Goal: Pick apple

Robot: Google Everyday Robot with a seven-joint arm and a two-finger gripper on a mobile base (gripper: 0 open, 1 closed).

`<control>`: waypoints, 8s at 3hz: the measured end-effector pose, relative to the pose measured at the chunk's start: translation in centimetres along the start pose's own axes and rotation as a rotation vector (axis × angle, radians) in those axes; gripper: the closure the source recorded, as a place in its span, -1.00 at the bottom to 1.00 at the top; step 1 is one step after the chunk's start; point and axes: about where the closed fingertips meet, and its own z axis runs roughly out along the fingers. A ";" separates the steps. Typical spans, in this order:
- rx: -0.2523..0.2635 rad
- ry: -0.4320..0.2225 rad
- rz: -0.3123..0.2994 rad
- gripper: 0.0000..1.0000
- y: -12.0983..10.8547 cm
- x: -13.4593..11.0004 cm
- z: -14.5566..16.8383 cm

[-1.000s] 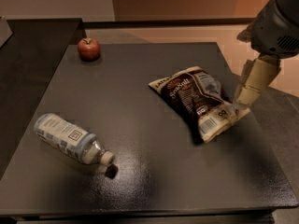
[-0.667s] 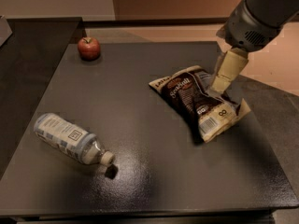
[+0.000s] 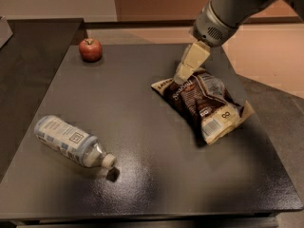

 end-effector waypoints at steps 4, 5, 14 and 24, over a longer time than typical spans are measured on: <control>-0.038 -0.228 -0.067 -1.00 -1.6 -12.0 8.2; -0.011 -0.272 -0.066 -1.00 -3.0 -14.3 9.8; 0.060 -0.419 0.152 -1.00 -6.3 -23.3 23.8; 0.013 -0.496 -0.125 1.00 -4.1 -24.5 7.2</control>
Offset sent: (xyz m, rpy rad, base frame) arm 0.0497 0.1103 -0.0098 0.1798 -0.0230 0.0973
